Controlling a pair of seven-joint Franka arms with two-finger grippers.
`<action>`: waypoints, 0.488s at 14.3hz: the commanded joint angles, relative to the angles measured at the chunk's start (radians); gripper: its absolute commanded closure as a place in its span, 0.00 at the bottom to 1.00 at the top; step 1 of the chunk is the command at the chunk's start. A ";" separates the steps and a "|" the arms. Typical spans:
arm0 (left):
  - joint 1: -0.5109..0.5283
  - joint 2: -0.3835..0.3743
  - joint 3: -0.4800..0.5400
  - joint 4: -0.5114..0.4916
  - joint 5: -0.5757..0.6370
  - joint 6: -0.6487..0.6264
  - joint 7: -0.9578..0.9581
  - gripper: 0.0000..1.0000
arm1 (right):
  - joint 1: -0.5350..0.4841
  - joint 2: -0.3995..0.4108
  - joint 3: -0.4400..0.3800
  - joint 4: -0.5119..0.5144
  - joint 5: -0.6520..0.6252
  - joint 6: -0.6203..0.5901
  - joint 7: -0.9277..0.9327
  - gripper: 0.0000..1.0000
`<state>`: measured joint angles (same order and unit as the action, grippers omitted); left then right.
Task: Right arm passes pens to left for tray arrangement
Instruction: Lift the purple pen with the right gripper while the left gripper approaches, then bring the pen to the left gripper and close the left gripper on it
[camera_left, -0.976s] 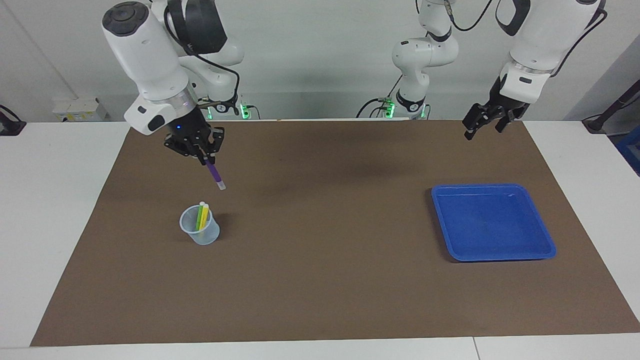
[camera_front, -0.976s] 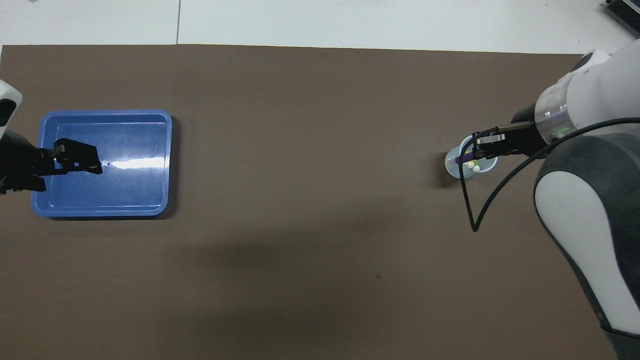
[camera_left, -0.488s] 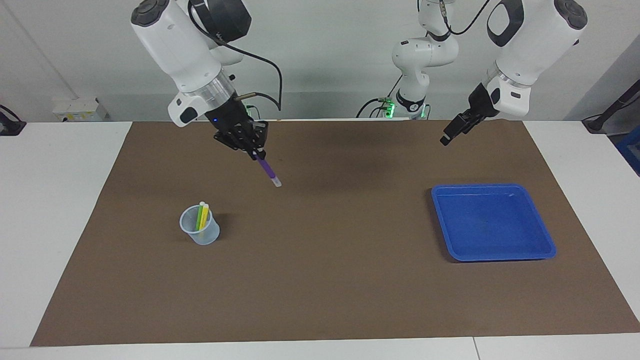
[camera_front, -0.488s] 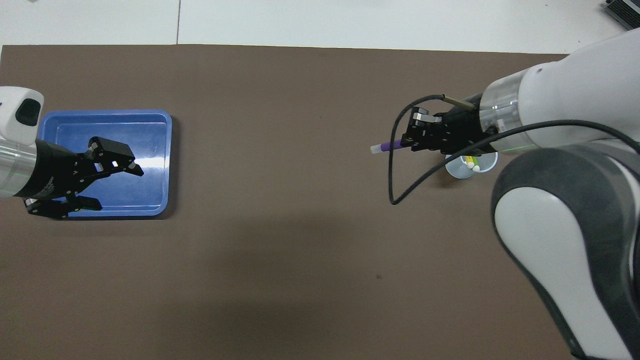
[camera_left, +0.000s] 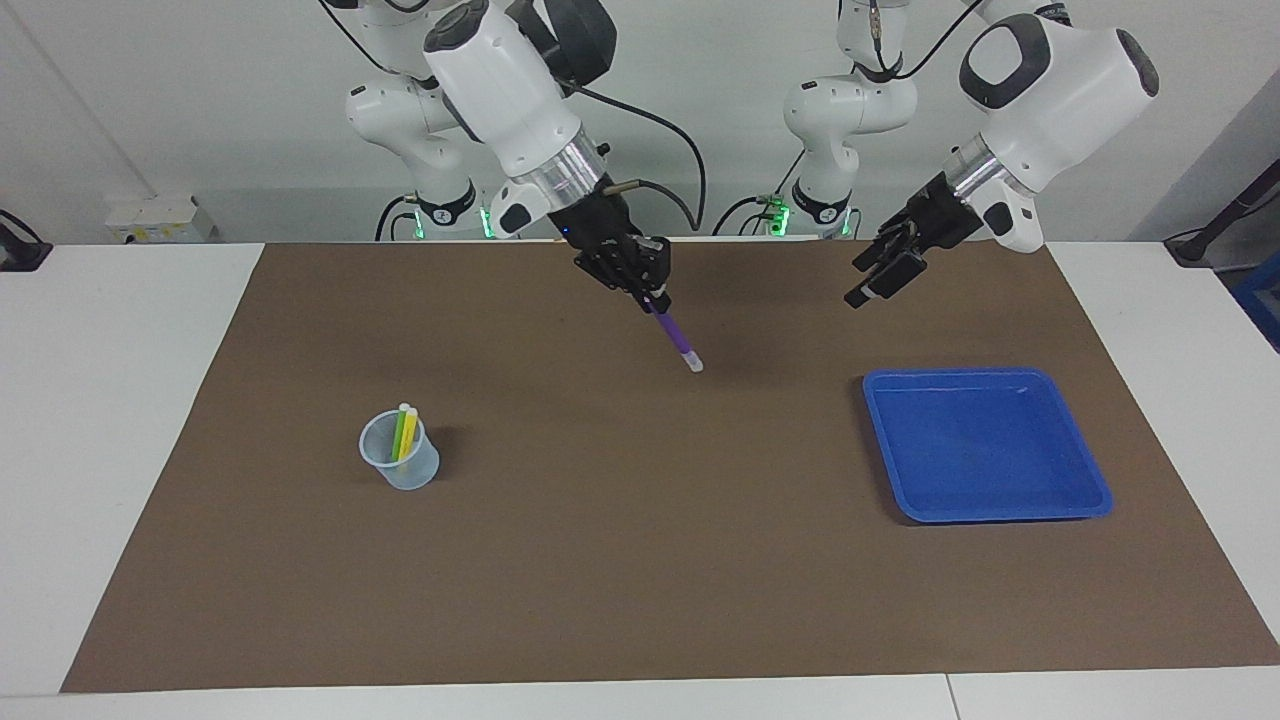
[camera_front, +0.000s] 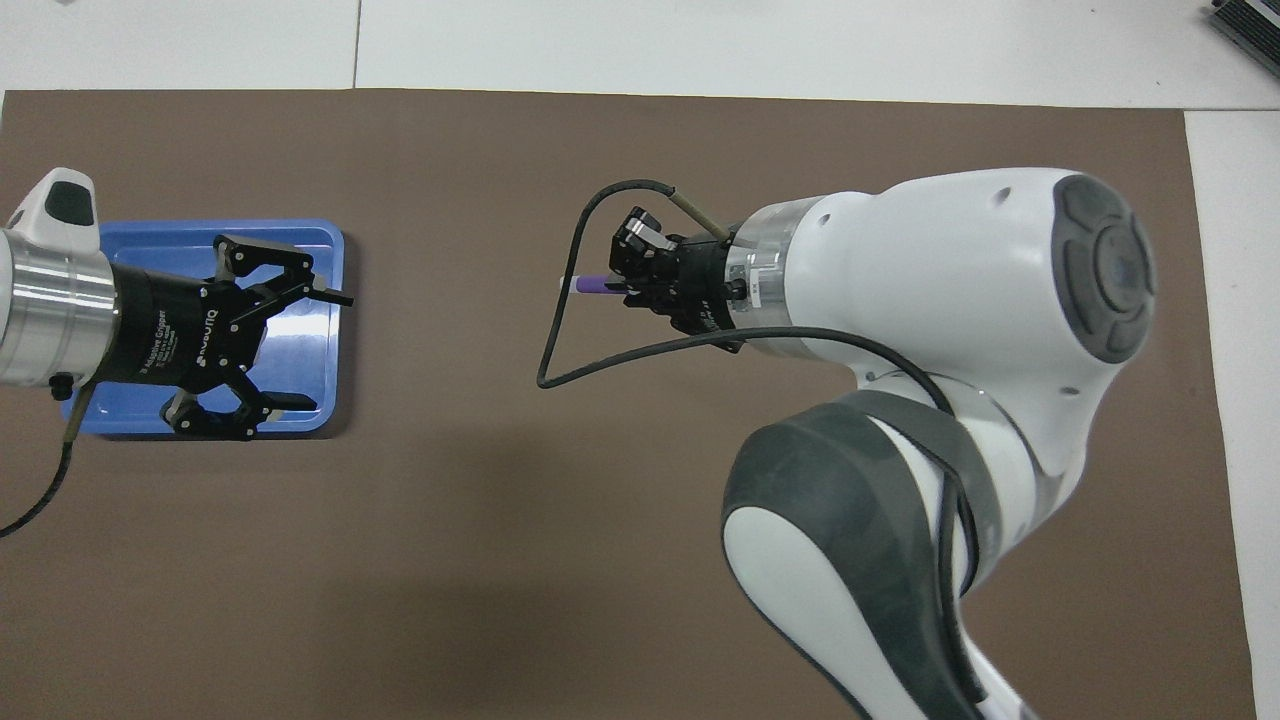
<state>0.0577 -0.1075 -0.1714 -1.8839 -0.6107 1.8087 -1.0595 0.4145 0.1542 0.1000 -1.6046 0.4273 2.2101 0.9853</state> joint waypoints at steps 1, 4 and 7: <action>-0.022 -0.015 0.006 -0.034 -0.078 0.073 -0.066 0.05 | -0.002 0.001 -0.003 -0.008 0.054 0.040 0.073 1.00; -0.038 0.006 0.006 -0.034 -0.159 0.142 -0.099 0.05 | 0.018 0.002 -0.002 -0.005 0.056 0.042 0.157 1.00; -0.076 0.020 0.006 -0.034 -0.188 0.217 -0.100 0.05 | 0.021 0.002 -0.002 -0.002 0.121 0.043 0.185 1.00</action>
<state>0.0182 -0.0884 -0.1747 -1.8992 -0.7613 1.9645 -1.1417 0.4310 0.1604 0.0985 -1.6044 0.4827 2.2380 1.1488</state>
